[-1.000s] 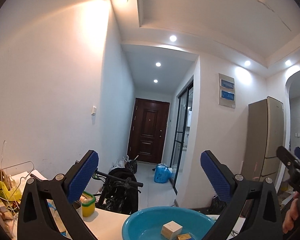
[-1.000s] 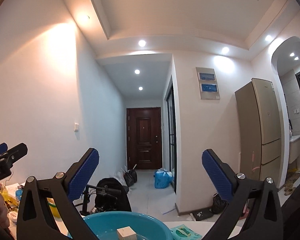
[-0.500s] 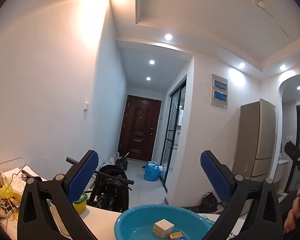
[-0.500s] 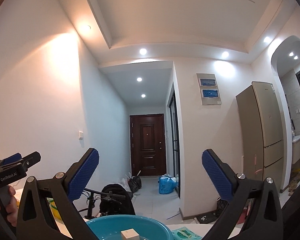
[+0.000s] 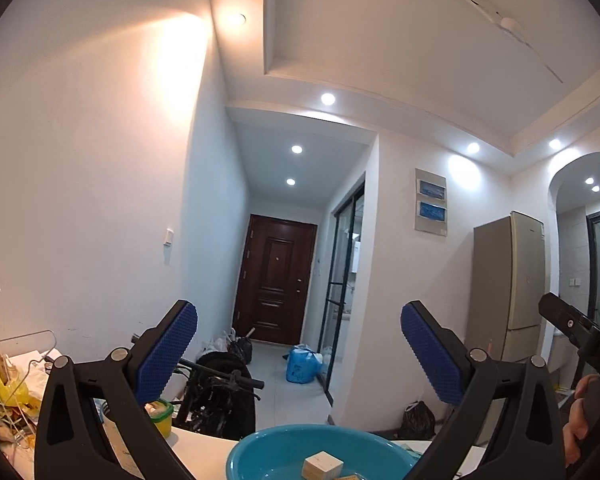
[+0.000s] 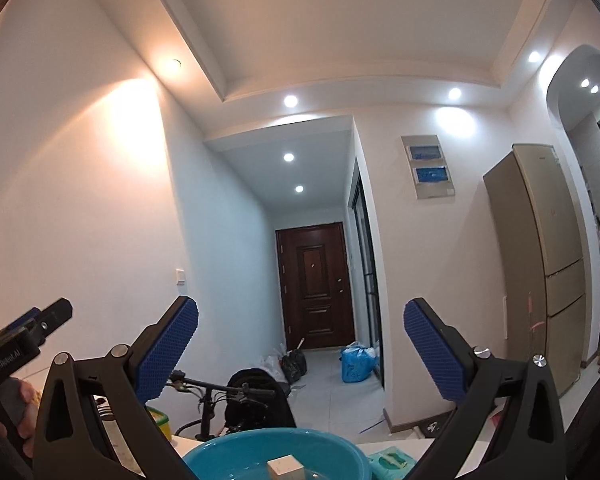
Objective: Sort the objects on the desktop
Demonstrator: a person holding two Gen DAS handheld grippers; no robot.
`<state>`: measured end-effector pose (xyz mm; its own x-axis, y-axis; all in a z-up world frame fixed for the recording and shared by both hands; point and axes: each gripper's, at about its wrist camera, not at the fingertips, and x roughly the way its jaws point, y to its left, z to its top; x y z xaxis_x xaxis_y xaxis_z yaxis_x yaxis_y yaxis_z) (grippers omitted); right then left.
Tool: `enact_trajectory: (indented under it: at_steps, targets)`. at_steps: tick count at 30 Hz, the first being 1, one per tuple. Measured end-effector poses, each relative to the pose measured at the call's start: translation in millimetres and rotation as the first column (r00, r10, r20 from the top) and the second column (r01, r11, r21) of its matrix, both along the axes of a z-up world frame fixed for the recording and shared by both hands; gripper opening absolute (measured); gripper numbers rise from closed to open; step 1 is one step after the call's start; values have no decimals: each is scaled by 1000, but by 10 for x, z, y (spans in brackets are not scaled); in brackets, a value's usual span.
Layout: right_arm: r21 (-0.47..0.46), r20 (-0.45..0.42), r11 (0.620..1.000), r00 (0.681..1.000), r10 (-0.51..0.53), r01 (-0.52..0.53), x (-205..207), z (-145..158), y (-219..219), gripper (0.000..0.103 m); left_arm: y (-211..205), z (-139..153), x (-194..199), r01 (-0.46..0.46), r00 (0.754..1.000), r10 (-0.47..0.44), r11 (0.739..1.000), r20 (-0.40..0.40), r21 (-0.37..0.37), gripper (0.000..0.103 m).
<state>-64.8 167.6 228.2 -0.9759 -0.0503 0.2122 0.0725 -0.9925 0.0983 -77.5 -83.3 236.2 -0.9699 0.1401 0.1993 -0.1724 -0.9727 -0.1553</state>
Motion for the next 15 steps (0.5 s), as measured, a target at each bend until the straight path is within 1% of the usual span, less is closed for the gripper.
enact_trajectory:
  at_steps: [3,6,7,8,9,11,14,15]
  targets:
    - [-12,5,999,999,38,-38,47,-12,26,103,-16,12,43,21,1000,-21,1000,-9,13,103]
    - [-19,-12,999,999,47,-47,111,-6,40,103,-126,-17,149,-10,998,16,996,-67,92,103]
    - [-14,-26,999,999,46,-46,142,-5,37,103,-165,-25,173,-22,997,30,993,-76,115,103]
    - [-7,-38,999,998,41,-41,175,-4,34,103,-182,-23,178,-17,997,26,993,-72,117,103]
    - [-1,-46,999,998,33,-33,204,-8,28,103,-194,-21,178,-3,998,10,994,-67,111,103]
    - [5,-61,1000,998,20,-20,259,-7,34,103,-212,0,201,56,997,-50,993,-61,107,103]
    - [-45,-77,999,997,25,-28,327,10,111,103,-167,120,217,109,992,-98,985,-82,135,103]
    - [-59,-83,997,996,35,-40,348,19,126,103,-143,166,217,114,991,-104,985,-82,130,103]
